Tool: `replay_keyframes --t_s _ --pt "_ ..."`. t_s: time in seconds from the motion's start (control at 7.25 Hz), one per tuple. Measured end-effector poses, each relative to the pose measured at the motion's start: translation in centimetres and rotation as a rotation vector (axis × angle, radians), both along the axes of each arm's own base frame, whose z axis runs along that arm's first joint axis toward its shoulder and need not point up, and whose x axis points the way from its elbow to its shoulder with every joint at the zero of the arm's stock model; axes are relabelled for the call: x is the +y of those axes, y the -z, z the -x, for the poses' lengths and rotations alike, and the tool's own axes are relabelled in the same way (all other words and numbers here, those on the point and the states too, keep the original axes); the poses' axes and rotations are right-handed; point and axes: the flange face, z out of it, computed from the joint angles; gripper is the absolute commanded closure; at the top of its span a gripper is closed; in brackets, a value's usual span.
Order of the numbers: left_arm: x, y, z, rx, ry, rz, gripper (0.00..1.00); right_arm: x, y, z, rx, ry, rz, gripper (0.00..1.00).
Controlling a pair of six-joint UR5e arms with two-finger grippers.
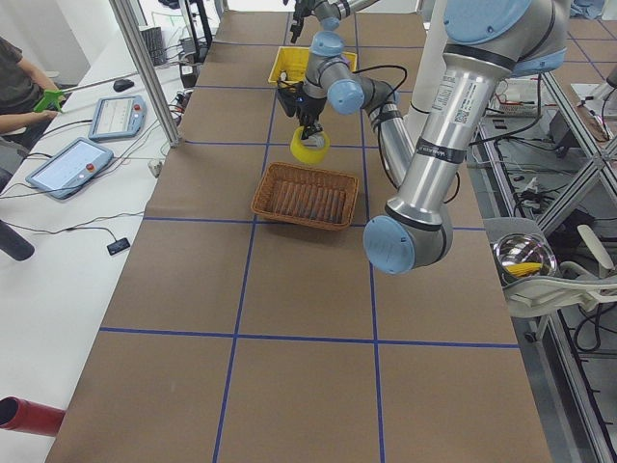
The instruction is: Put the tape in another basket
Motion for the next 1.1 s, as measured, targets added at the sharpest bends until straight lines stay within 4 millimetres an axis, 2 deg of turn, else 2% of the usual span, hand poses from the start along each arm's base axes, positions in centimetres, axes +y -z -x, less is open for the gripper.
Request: replay_keyframes --t_s 0.14,0.41,0.83,1.1 --pt "-1.8 -1.2 -2.8 -0.04 -0.042 0.024 1.0 0.1 -1.1 -0.2 0.021 -0.005 0.021 0.0" --pt "-3.9 -4.8 -6.4 -0.091 -0.168 0.056 1.0 0.2 -2.9 -0.3 0.049 -0.01 0.06 0.0" --pt "-5.8 -9.4 -10.0 -0.053 -0.304 0.114 1.0 0.2 -4.1 -0.2 0.063 -0.01 0.082 0.0" --pt "-6.4 -11.6 -11.1 -0.037 -0.329 0.134 1.0 0.2 -4.4 -0.2 0.067 -0.009 0.083 0.0"
